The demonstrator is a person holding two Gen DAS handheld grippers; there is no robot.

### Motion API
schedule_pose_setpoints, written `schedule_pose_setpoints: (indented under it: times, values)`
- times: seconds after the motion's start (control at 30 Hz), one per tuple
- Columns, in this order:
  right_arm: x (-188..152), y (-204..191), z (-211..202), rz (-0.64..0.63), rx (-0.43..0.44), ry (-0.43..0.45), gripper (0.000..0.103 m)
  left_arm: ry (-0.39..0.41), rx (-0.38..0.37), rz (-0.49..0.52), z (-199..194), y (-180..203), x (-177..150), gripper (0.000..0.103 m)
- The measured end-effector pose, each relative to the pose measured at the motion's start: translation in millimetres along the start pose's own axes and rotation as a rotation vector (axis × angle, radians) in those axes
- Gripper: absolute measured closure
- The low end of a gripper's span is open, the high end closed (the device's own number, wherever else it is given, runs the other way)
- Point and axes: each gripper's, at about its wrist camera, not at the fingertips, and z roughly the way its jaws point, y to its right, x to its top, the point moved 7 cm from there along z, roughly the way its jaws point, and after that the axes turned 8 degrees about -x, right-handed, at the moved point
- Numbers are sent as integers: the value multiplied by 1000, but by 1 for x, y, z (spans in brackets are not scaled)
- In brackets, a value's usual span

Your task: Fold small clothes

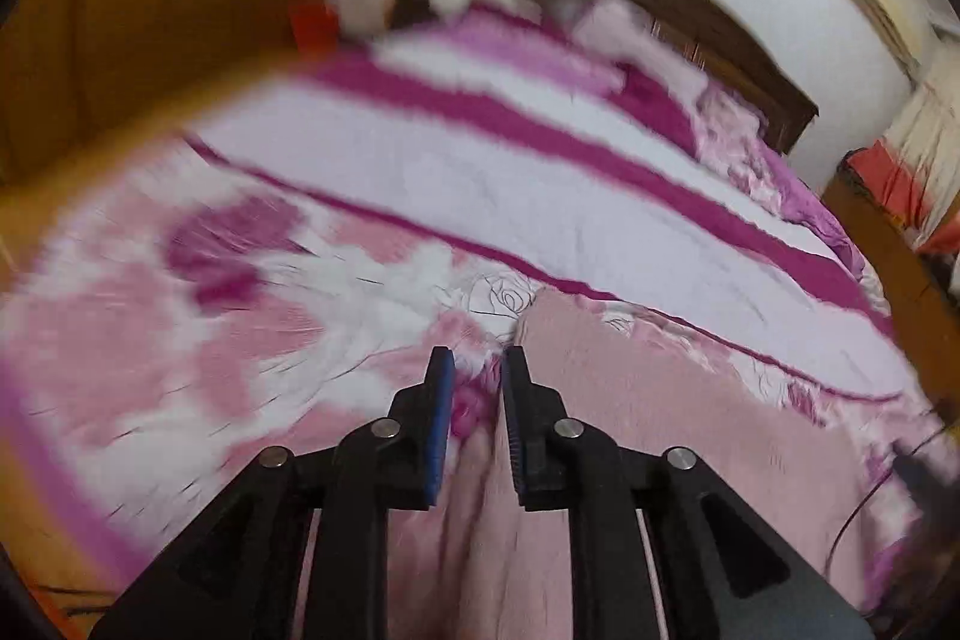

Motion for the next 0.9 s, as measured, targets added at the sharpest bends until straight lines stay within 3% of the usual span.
schedule_pose_setpoints:
  times: [0.03,0.1,0.2,0.27,0.33,0.4,0.57,0.73,0.9]
  values:
    - [-10,-6,-19,10,23,26,40,38,-9,3,-22,10,-14,103]
    - [-38,-17,-44,21,69,30,33,29,-89,17,-43,34,-47,103]
    - [-91,-41,-51,-44,104,-44,33,-108,-127,98,-28,65,-85,103]
    - [-115,-46,-29,-69,105,-140,34,-208,-43,111,-7,57,-108,103]
    - [-116,-27,-17,-51,52,-160,49,-252,-17,68,1,41,-120,103]
    - [-108,-11,-18,19,54,-184,67,-243,-17,36,-2,32,-122,103]
    - [-97,-1,-32,-19,-33,-172,68,-217,-36,2,-9,20,-120,103]
    - [-95,-42,-66,-96,-16,-98,58,-206,-41,28,-15,23,-121,103]
    - [-80,-132,-95,-304,56,4,30,-194,-39,31,-19,22,-121,103]
